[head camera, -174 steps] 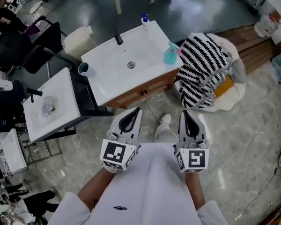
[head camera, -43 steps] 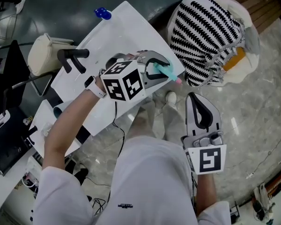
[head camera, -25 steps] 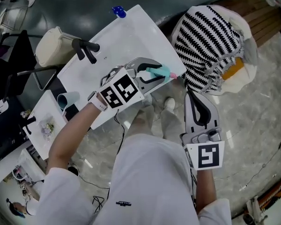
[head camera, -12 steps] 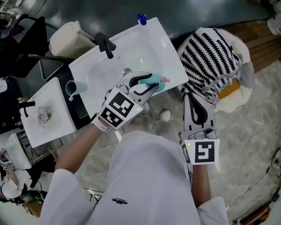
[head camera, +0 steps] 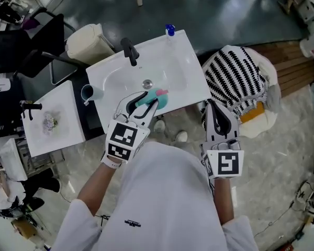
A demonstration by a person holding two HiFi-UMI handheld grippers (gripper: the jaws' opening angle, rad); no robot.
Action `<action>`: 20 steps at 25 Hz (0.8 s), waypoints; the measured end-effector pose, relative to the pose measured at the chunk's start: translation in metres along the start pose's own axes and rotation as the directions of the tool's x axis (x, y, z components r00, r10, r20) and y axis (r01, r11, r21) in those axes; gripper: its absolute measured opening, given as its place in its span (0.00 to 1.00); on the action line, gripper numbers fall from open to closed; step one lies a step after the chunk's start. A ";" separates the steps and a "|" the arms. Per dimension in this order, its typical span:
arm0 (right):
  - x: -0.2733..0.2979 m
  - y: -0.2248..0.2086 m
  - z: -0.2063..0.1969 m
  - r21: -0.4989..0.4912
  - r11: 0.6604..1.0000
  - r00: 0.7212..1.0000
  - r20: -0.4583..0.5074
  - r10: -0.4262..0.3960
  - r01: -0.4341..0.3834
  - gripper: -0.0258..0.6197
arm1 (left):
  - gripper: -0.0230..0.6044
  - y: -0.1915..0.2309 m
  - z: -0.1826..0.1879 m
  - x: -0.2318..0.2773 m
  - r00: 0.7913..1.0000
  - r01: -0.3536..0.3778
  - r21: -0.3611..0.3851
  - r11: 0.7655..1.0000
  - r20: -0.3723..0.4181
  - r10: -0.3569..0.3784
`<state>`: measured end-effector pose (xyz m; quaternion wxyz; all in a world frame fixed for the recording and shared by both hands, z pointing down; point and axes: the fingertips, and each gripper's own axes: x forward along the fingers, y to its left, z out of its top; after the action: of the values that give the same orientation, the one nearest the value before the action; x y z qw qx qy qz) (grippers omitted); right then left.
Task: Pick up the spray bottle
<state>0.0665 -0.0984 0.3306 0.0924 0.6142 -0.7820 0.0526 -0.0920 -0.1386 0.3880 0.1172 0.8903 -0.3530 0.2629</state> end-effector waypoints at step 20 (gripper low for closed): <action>-0.019 0.014 -0.004 0.013 1.000 1.000 -0.008 -0.006 0.006 0.05 | 0.25 -0.002 0.013 -0.055 0.983 -0.149 -0.056 0.987 0.101 0.154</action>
<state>0.0577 -0.0760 0.3306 0.0918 0.6169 -0.7794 0.0601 -0.1193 -0.1112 0.3464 0.0997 0.8703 -0.4317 0.2152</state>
